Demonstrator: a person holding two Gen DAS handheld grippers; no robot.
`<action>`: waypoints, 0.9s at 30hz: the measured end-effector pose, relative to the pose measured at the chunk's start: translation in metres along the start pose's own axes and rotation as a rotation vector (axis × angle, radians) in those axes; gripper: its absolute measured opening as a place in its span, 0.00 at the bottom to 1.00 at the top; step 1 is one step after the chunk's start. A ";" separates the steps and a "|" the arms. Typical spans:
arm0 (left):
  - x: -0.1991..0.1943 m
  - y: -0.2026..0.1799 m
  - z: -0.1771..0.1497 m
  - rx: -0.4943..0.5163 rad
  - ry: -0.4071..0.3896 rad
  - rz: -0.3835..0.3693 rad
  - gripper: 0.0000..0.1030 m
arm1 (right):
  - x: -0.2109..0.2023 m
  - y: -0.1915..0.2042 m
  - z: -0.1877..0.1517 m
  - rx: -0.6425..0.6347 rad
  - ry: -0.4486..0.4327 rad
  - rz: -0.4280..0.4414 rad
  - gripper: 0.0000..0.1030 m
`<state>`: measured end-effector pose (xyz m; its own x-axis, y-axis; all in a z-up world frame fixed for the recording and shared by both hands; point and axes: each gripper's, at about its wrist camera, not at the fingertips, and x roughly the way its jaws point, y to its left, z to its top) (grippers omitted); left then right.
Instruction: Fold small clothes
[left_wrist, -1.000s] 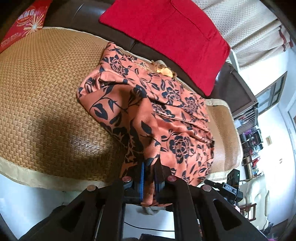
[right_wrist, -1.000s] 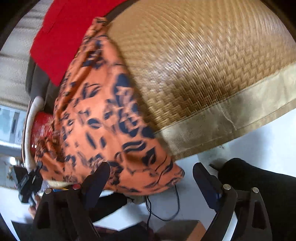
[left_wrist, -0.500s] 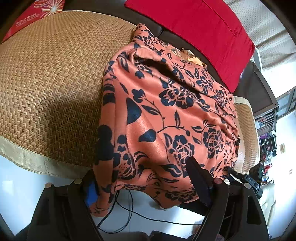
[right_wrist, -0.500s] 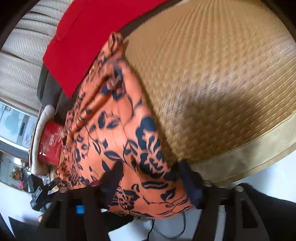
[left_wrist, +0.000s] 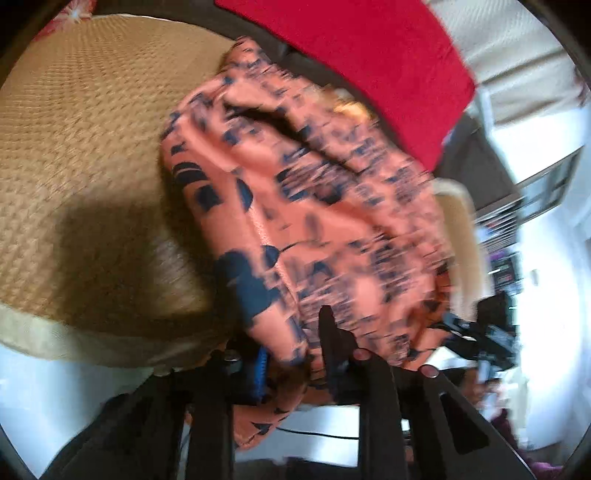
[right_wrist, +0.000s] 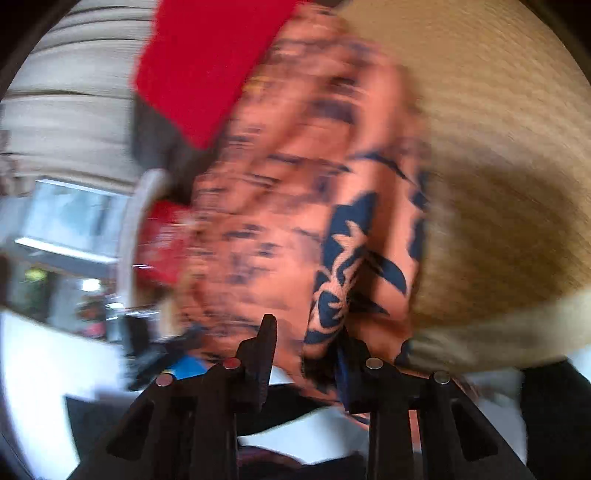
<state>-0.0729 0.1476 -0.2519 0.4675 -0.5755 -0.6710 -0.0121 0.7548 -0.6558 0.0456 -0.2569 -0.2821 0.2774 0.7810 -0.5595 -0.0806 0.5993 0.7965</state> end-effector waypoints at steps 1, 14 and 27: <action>-0.006 -0.004 0.009 -0.003 -0.015 -0.043 0.16 | -0.002 0.012 0.009 -0.012 -0.014 0.030 0.30; -0.034 -0.020 0.085 0.036 -0.149 0.052 0.31 | -0.010 0.028 0.109 0.090 -0.181 0.000 0.33; -0.046 0.054 -0.038 -0.175 -0.101 0.244 0.74 | -0.057 -0.011 -0.016 -0.012 -0.045 -0.316 0.77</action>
<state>-0.1290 0.2025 -0.2693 0.5173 -0.3430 -0.7840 -0.2826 0.7963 -0.5349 0.0152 -0.3046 -0.2625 0.3330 0.5470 -0.7681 0.0058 0.8134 0.5817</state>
